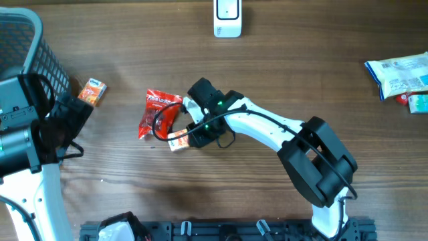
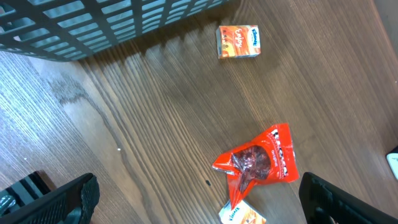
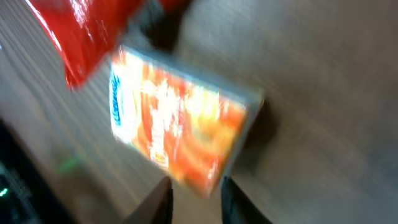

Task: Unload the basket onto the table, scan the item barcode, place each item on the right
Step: 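Lower the right gripper and grasp the orange Kleenex pack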

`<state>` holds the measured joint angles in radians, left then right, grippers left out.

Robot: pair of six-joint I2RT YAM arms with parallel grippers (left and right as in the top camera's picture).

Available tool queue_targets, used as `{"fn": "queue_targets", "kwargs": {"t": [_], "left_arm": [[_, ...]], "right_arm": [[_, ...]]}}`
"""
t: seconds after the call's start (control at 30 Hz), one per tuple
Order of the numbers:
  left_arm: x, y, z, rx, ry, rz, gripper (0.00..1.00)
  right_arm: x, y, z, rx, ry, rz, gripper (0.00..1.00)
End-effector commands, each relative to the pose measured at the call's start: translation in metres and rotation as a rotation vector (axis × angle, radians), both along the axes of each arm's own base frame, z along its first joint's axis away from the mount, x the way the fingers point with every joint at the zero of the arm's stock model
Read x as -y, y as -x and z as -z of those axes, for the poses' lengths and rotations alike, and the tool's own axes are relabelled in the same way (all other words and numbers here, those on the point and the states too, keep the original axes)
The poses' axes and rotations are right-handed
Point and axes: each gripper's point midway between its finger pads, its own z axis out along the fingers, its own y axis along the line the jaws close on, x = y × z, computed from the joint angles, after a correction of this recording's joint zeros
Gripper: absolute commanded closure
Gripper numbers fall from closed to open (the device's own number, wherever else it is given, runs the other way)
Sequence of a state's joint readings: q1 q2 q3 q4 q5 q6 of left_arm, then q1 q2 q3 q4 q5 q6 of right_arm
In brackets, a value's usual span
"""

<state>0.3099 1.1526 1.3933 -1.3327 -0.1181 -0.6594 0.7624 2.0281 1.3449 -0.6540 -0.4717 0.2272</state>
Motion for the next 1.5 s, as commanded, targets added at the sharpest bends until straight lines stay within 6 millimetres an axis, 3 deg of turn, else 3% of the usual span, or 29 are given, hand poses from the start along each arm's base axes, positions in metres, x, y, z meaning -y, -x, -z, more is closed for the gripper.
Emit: {"fn": "queue_targets", "kwargs": {"t": [0.0,0.1,0.13,0.2,0.27,0.33,0.5,0.67,0.87,1.03,1.27,1.47], "left_arm": [[-0.001,0.000,0.000,0.002,0.004,-0.005,0.00],[-0.001,0.000,0.000,0.002,0.004,-0.005,0.00],[-0.001,0.000,0.000,0.002,0.004,-0.005,0.00],[-0.001,0.000,0.000,0.002,0.004,-0.005,0.00],[-0.001,0.000,0.000,0.002,0.004,-0.005,0.00],[-0.001,0.001,0.000,0.001,0.004,-0.005,0.00],[-0.001,0.000,0.000,0.002,0.004,-0.005,0.00],[-0.001,0.000,0.000,0.002,0.004,-0.005,0.00],[-0.001,0.000,0.000,0.002,0.004,-0.005,0.00],[-0.001,0.000,0.000,0.002,0.004,-0.005,0.00],[-0.001,0.000,0.000,0.002,0.004,-0.005,0.00],[-0.001,0.000,0.000,0.002,0.004,-0.005,0.00]], "right_arm": [[-0.001,0.015,-0.012,-0.092,-0.024,0.020,0.75],[0.000,0.012,-0.030,-0.055,-0.035,0.016,0.71],[0.000,0.008,-0.036,-0.021,-0.040,0.019,0.62],[-0.005,-0.011,-0.053,0.143,-0.081,-0.052,0.36],[-0.010,-0.026,-0.059,0.281,-0.103,-0.132,0.24],[-0.013,-0.045,-0.062,0.431,-0.099,-0.211,0.18],[-0.024,-0.065,-0.052,0.541,-0.112,-0.266,0.24],[-0.042,-0.055,-0.044,0.488,-0.215,-0.306,0.28],[-0.044,-0.050,-0.019,0.434,-0.211,-0.316,0.30],[-0.051,-0.029,-0.024,0.336,-0.302,-0.350,0.31],[-0.022,-0.005,-0.005,0.124,-0.150,-0.234,0.37],[-0.021,0.029,-0.017,-0.061,-0.218,-0.254,0.41]]}}
